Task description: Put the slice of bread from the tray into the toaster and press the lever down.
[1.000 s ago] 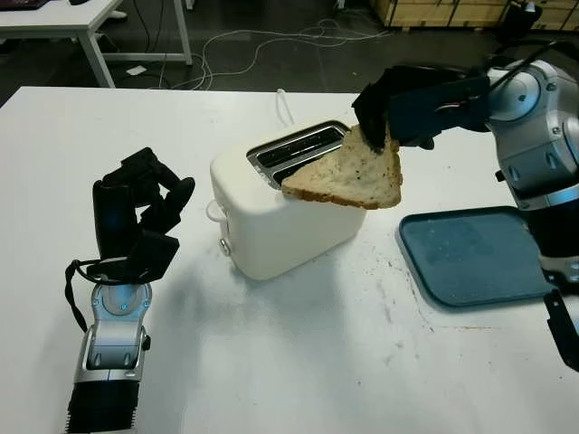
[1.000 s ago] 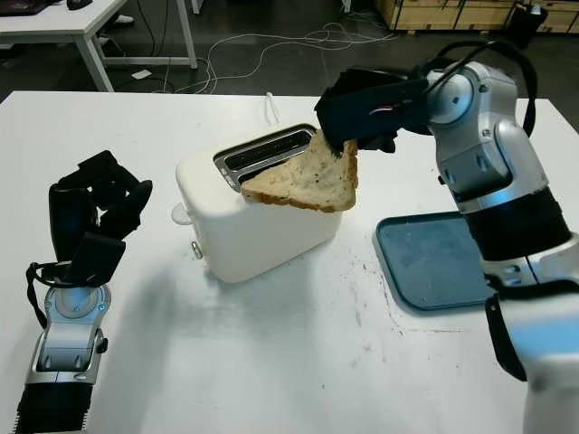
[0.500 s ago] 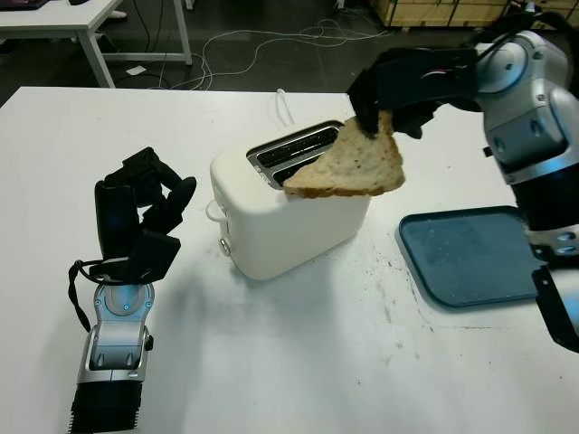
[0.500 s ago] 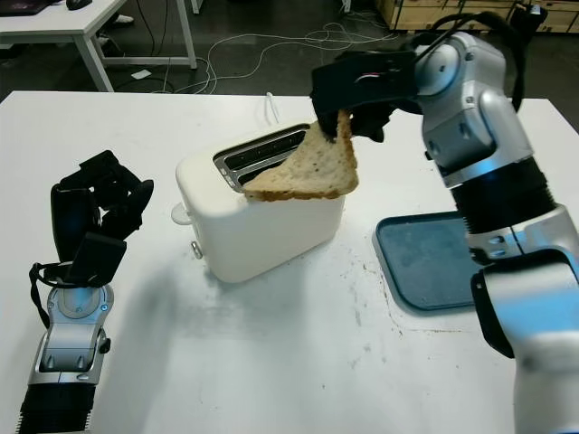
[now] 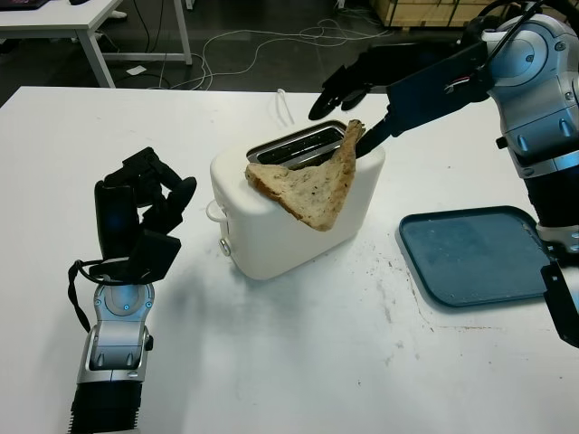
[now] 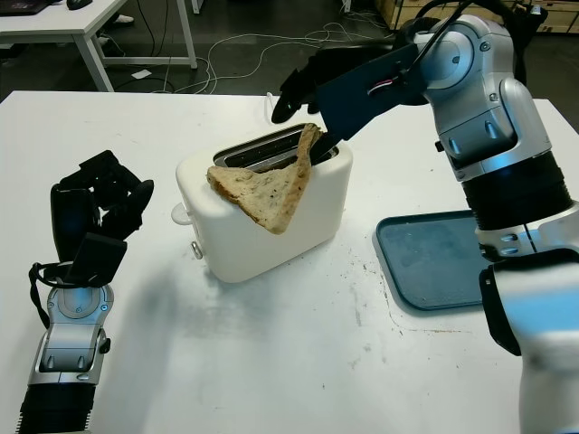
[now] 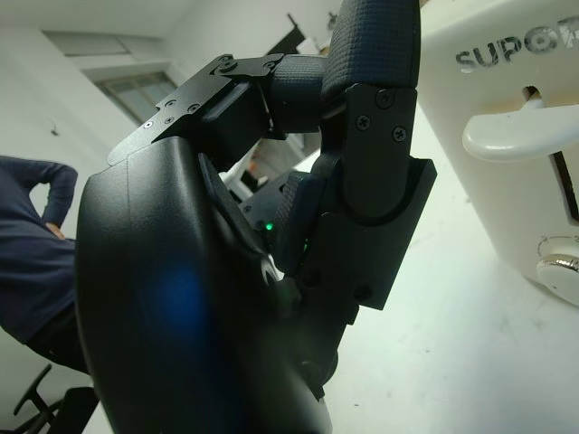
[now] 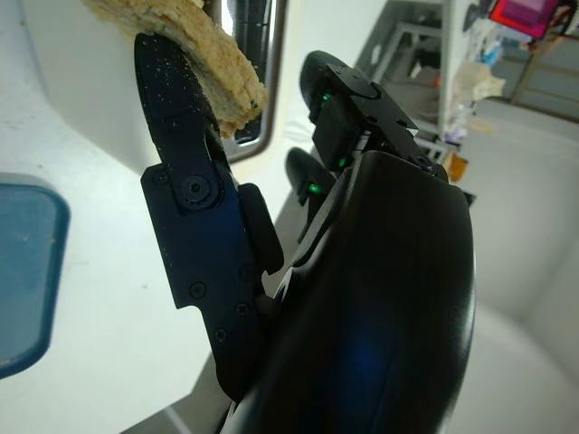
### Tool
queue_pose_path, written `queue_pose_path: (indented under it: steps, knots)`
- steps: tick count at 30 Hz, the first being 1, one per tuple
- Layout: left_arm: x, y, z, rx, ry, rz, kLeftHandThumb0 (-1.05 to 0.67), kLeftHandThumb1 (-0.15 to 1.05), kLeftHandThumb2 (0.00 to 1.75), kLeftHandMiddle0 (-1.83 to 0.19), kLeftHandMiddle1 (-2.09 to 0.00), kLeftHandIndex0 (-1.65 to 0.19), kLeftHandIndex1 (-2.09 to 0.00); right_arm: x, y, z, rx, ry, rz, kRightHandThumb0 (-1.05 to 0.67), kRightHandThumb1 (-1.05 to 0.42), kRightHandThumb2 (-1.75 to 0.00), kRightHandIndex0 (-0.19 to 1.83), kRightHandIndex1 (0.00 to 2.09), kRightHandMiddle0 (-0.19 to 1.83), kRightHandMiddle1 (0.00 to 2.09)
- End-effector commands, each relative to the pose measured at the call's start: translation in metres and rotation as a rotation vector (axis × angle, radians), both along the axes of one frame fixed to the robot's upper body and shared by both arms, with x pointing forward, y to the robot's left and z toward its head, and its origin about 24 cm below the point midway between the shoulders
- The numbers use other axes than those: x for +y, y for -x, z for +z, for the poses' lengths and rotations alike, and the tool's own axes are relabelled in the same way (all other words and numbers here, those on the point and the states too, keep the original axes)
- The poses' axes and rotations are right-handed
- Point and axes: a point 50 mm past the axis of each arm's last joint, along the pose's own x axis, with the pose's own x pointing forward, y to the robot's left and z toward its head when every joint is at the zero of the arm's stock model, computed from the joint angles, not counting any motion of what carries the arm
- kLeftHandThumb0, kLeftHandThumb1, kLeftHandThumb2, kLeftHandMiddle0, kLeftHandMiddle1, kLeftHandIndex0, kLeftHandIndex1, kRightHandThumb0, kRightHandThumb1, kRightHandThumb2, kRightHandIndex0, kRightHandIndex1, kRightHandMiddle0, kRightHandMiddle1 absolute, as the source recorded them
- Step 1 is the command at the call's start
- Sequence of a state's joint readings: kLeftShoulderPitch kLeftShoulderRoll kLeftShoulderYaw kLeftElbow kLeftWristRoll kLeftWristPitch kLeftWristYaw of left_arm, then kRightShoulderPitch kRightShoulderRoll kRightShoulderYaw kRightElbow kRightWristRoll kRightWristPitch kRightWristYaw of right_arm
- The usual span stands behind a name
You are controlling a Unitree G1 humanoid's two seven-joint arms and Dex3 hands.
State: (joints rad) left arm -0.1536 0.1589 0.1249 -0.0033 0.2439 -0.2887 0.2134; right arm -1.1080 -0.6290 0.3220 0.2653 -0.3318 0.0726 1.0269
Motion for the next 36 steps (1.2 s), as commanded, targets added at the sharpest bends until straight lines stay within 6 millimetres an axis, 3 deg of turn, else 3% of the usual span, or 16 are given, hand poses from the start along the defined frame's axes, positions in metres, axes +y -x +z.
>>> queue_pose_path:
  steps: [1, 9, 14, 17, 18, 19, 20, 21, 22, 25, 28, 30, 36]
  knots:
    - [-0.002, 0.001, -0.001, 0.004, 0.011, -0.003, -0.79, 0.92, 0.33, -1.31, -1.66, -1.05, -1.7, 0.008, 0.002, 0.012, -0.06, 0.008, 0.02, -0.78, -0.89, -0.02, 0.0, 0.48, 0.35, 0.01]
    - [0.0, 0.002, -0.002, 0.003, 0.006, 0.003, -0.79, 0.92, 0.34, -1.31, -1.67, -1.05, -1.71, 0.007, -0.002, 0.015, -0.059, 0.059, 0.001, -0.82, -0.88, 0.0, 0.0, 0.22, 0.29, 0.01]
    - [0.001, 0.002, -0.002, 0.009, 0.004, 0.007, -0.79, 0.92, 0.34, -1.31, -1.66, -1.05, -1.69, -0.003, 0.003, 0.005, -0.063, 0.011, 0.103, -0.71, -0.78, 0.0, 0.09, 0.27, 0.4, 0.05]
    - [0.0, 0.002, -0.002, 0.006, 0.006, 0.006, -0.78, 0.92, 0.34, -1.31, -1.66, -1.05, -1.68, -0.007, 0.005, -0.004, -0.065, -0.086, 0.185, -0.51, -0.73, 0.0, 0.65, 0.54, 0.87, 0.23]
    - [0.0, 0.002, -0.002, 0.005, 0.008, 0.006, -0.79, 0.92, 0.34, -1.31, -1.66, -1.05, -1.68, -0.008, 0.006, -0.006, -0.064, -0.101, 0.204, -0.49, -0.75, 0.0, 0.85, 0.76, 1.03, 0.34]
    - [0.0, 0.002, -0.002, 0.004, 0.012, 0.004, -0.79, 0.92, 0.34, -1.31, -1.66, -1.06, -1.67, -0.008, 0.006, -0.007, -0.07, -0.109, 0.219, -0.5, -0.81, -0.01, 0.97, 1.23, 1.04, 0.81]
    - [-0.001, 0.002, -0.003, 0.004, 0.015, 0.005, -0.79, 0.92, 0.34, -1.31, -1.66, -1.06, -1.67, -0.009, 0.007, -0.009, -0.102, -0.114, 0.245, -0.51, -0.84, -0.01, 1.01, 1.46, 0.98, 1.15]
    - [-0.001, 0.002, -0.003, 0.005, 0.016, 0.005, -0.79, 0.92, 0.34, -1.31, -1.66, -1.06, -1.67, -0.009, 0.008, -0.011, -0.138, -0.123, 0.274, -0.52, -0.88, -0.05, 1.08, 1.6, 0.95, 1.43]
    - [0.0, 0.002, -0.003, 0.004, 0.013, 0.004, -0.79, 0.92, 0.34, -1.32, -1.66, -1.06, -1.68, -0.009, 0.01, -0.012, -0.18, -0.115, 0.298, -0.5, -0.9, -0.17, 1.13, 1.68, 0.93, 1.51]
    - [0.001, 0.003, -0.003, -0.001, 0.007, 0.001, -0.78, 0.92, 0.34, -1.3, -1.67, -1.05, -1.7, -0.011, 0.011, -0.014, -0.243, -0.08, 0.329, -0.48, -0.92, -0.37, 1.13, 1.74, 0.89, 1.53]
    - [0.001, 0.003, -0.004, 0.004, 0.002, 0.008, -0.79, 0.92, 0.34, -1.3, -1.67, -1.05, -1.69, -0.014, 0.011, -0.016, -0.27, -0.051, 0.332, -0.47, -0.92, -0.37, 1.1, 1.74, 0.81, 1.71]
    - [0.002, 0.003, -0.004, 0.002, -0.005, 0.011, -0.79, 0.92, 0.35, -1.3, -1.66, -1.05, -1.68, -0.018, 0.011, -0.017, -0.289, -0.045, 0.327, -0.47, -0.92, -0.36, 1.09, 1.75, 0.77, 1.71]
    - [0.001, 0.003, -0.004, 0.004, 0.006, 0.006, -0.79, 0.92, 0.34, -1.31, -1.66, -1.05, -1.69, -0.028, 0.014, -0.017, -0.397, -0.081, 0.324, -0.48, -0.92, -0.34, 1.05, 1.75, 0.81, 1.4]
